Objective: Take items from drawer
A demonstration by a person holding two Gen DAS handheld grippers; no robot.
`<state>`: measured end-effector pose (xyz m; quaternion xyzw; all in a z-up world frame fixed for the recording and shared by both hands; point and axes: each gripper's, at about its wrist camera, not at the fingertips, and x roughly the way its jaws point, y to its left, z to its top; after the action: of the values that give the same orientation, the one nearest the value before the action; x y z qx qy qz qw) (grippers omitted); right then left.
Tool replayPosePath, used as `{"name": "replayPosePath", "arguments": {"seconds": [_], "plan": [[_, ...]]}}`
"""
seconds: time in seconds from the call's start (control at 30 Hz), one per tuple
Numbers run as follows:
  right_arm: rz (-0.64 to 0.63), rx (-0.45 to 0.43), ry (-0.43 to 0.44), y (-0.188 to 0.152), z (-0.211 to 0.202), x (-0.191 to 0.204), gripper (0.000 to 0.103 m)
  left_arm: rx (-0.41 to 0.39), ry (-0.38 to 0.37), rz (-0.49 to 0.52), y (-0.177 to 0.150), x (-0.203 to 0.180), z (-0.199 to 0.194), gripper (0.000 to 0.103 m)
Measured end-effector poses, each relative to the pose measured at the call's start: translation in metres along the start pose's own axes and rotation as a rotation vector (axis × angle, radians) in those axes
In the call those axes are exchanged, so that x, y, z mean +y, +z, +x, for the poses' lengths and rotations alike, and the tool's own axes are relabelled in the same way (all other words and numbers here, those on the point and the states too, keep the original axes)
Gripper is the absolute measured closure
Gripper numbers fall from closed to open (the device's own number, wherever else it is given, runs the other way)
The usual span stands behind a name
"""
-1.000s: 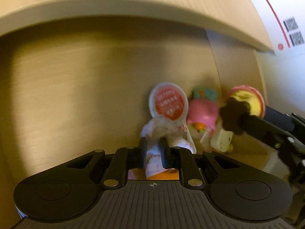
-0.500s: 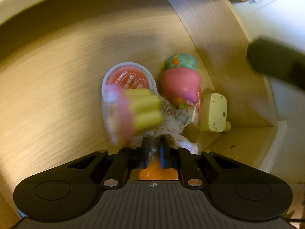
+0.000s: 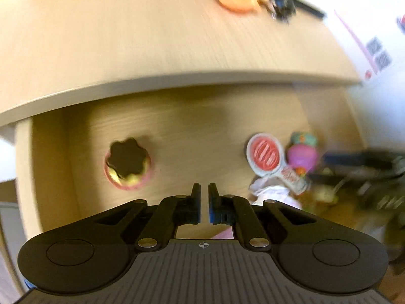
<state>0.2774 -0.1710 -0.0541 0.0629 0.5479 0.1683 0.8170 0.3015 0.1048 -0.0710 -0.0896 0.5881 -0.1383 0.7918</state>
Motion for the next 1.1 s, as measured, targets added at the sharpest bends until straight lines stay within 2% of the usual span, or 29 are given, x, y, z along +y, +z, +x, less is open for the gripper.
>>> {"name": "replayPosePath", "arguments": {"seconds": [0.1,0.17,0.23,0.27,0.3,0.33,0.37,0.4,0.5,0.57,0.7,0.8,0.87,0.93,0.97,1.07,1.1], "plan": [[0.015,0.168,0.066,0.004,0.034,0.015,0.031,-0.039,0.039,-0.064,-0.004,0.003,-0.009,0.092],[-0.006,0.273,0.026,0.004,0.063,0.029,0.031,-0.069,0.089,-0.049,-0.007,0.003,-0.019,0.089],[-0.088,0.347,-0.055,0.000,0.085,0.044,0.039,-0.113,0.145,-0.034,-0.009,0.009,-0.027,0.089],[-0.118,0.337,-0.063,0.000,0.086,0.049,0.050,-0.143,0.176,-0.032,-0.010,0.012,-0.034,0.089],[-0.129,0.331,-0.059,0.000,0.087,0.052,0.074,-0.169,0.201,-0.030,-0.012,0.011,-0.034,0.089],[-0.128,0.316,-0.062,0.000,0.087,0.053,0.082,-0.189,0.225,-0.024,-0.012,0.011,-0.033,0.089],[-0.126,0.308,-0.057,0.000,0.086,0.053,0.086,-0.197,0.246,-0.020,-0.011,0.013,-0.032,0.089],[-0.124,0.295,-0.046,-0.001,0.085,0.053,0.089,-0.199,0.262,-0.018,-0.010,0.011,-0.030,0.089],[-0.116,0.215,-0.030,0.001,0.071,0.055,0.090,-0.221,0.282,0.026,-0.008,0.010,-0.016,0.086],[-0.115,0.156,-0.010,0.008,0.056,0.058,0.090,-0.231,0.325,0.070,-0.005,0.006,-0.005,0.085],[-0.135,0.036,-0.009,0.014,0.023,0.066,0.090,-0.249,0.373,0.065,0.003,0.008,0.015,0.085],[-0.121,-0.010,-0.035,0.012,0.008,0.058,0.090,-0.262,0.405,0.051,0.003,0.011,0.021,0.085],[-0.097,-0.018,-0.051,0.008,0.002,0.051,0.090,-0.259,0.378,0.056,0.005,0.008,0.023,0.083],[-0.070,-0.020,-0.063,0.006,0.000,0.042,0.090,-0.244,0.301,0.084,0.006,0.003,0.023,0.075],[-0.059,-0.017,-0.064,0.007,0.003,0.032,0.090,-0.232,0.257,0.094,0.007,0.001,0.024,0.071],[-0.040,-0.013,-0.054,0.009,0.009,0.026,0.090,-0.150,0.072,0.100,0.007,0.000,0.030,0.070],[-0.039,-0.014,-0.045,0.010,0.008,0.027,0.090,-0.157,0.060,0.125,0.003,-0.002,0.028,0.070]]}}
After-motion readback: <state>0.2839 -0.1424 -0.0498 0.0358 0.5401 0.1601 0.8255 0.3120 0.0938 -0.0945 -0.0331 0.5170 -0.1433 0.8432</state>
